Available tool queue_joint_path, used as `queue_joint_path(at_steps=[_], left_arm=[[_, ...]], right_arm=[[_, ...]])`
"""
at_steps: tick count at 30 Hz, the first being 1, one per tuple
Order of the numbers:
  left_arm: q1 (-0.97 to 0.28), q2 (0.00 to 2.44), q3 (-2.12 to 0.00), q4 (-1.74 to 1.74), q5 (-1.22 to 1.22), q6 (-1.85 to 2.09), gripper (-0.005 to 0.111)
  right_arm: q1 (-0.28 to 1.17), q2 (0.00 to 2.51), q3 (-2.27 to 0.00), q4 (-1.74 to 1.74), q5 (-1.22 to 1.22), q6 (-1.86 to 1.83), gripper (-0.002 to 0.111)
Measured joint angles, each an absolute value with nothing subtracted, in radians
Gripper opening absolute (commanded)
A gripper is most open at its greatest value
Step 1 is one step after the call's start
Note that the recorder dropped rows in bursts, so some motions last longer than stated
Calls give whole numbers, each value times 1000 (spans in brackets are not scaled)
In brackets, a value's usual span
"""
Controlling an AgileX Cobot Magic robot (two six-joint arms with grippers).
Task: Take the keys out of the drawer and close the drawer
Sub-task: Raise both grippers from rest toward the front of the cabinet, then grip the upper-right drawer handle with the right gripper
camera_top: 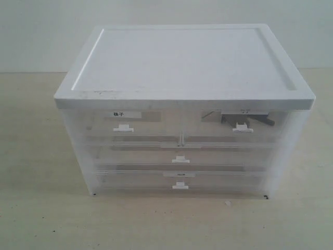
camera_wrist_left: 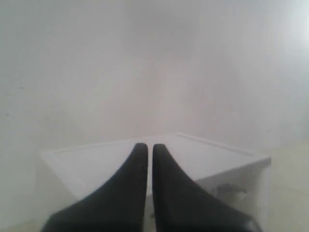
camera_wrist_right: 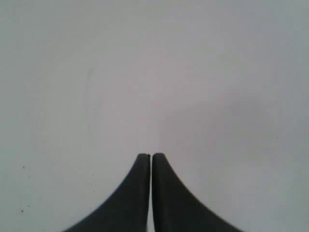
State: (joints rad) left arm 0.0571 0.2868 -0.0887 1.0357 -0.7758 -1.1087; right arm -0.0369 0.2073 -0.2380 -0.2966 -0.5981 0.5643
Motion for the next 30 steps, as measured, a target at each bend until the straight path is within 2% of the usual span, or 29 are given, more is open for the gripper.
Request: queue_joint_path(at_steps=[8,15,18,21,24,30], left_arm=[[57,574,-89,1216,-1002,-979,5],[57,758,-78,1201,-1058,-840,5],[57,841,-78,1182,-1075,-792,5],[57,936,-75,1168,-1105,-733,5],[57,1036,-74,1124,-1137,-652,5],[57,1260,-74,987,-1202,-437,5]], right_arm=[[-37,530,-485,-435,-503,608,0],[48,841,-756,-983,-464,905,0],[130,939,-874,-1241,-264,961,0],[221,994,-923,-1429,40,952,0],[300,1002,-928,-1439,209,837,0],[522,1002,-934,-1176,279,394,0]])
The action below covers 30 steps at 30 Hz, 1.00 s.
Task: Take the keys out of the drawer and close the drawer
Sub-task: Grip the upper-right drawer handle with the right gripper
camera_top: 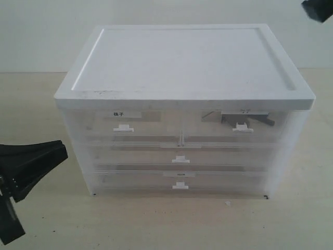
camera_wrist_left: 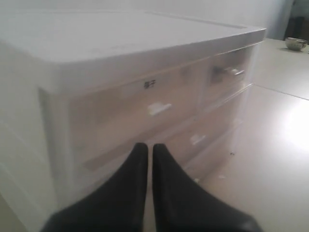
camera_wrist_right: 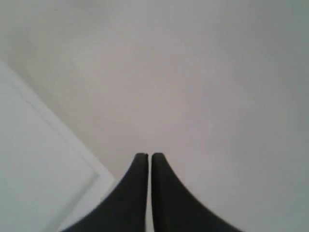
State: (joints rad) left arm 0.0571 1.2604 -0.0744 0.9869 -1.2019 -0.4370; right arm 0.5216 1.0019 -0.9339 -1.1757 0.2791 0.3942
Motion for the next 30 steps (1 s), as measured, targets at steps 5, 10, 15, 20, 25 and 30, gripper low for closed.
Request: queue_joint_path(at_steps=[5,10,15,20,25,30], left_arm=[[57,1421,-89,899,-1207,-340,5],[28,1468,-127,897,-1207,-335,5],[-57,1468,-142,830,-1208,-263,5],[-98,1470,-166,785,-1210,-232,5],[-100,1470,-171,769,-1210,-226,5],[-100,1470,-171,747,-1210,-204,5]], right_arm=[[740,1002,-934,-907,454,0,8],[926,1002,-934,-813,612,-155,37],[1051,1003,-920,-711,720,-186,38],[1140,1019,-826,-683,786,-194,38],[1176,1021,-734,-709,830,-186,38],[1176,1021,-591,-902,789,-62,38]])
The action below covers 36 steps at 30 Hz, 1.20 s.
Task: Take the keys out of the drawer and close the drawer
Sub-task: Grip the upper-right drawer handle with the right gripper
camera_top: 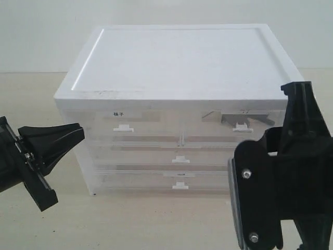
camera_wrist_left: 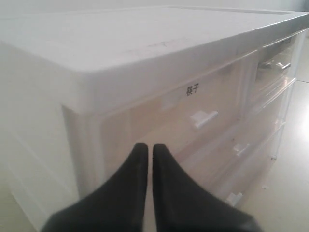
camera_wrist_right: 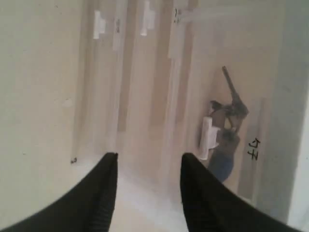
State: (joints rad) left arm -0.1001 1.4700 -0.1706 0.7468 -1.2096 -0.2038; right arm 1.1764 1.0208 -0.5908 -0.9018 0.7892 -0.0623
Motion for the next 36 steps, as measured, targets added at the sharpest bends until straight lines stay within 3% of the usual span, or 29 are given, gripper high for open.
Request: queue_joint_path(at_steps=[4,20,22,28,36], left_arm=[[-100,1470,-171,732,-1210,-197,5],[-100,1470,-171,774,-1210,-232,5],[-100,1470,-171,778,-1210,-234,5],[-100,1470,-171,793,-1210,-240,5],[-100,1470,-171,810,-1210,-244,5]], right_arm=[[1176,1021,-503,-1160,703,145,38],[1129,1170,-477,-1482,690,477,37],[1129,1181,-477,-1512,715,506,31],[1129,1183,-477,-1544,757,553,0],[1129,1183,-477,-1544,757,568,0]])
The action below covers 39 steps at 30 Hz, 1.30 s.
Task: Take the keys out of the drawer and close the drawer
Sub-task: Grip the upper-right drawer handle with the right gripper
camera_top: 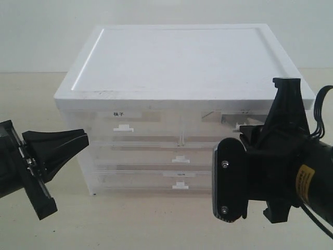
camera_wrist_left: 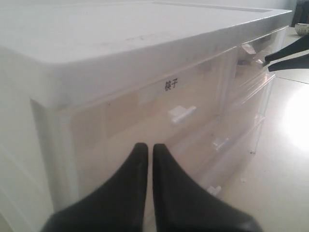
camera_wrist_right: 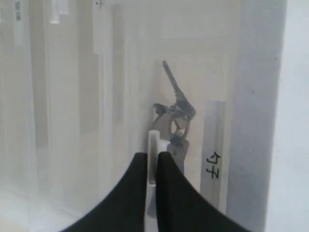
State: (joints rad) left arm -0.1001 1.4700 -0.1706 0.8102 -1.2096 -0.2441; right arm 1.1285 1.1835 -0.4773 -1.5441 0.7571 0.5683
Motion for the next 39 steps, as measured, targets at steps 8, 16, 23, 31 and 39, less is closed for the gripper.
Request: queue_joint_path(at_steps=[8,16,23,31,39], left_arm=[[-100,1470,-171,815,-1210,-246,5],[-100,1470,-171,811,-1210,-246,5],[-100,1470,-172,820,-1210,-248,5],[-100,1470,-172,822,-1210,-248,5],[-100,1470,-172,822,-1210,-248,5]], right_arm=[[1167,1170,-477,-1505,822,573,0],[1204,1123,-477,-1450,822,568,8],[1204,1123,-408,-1523,791,619,27],[1133,1132,-386,-1687,777,749,27],[1047,1141,-386,-1733,688,797,27]])
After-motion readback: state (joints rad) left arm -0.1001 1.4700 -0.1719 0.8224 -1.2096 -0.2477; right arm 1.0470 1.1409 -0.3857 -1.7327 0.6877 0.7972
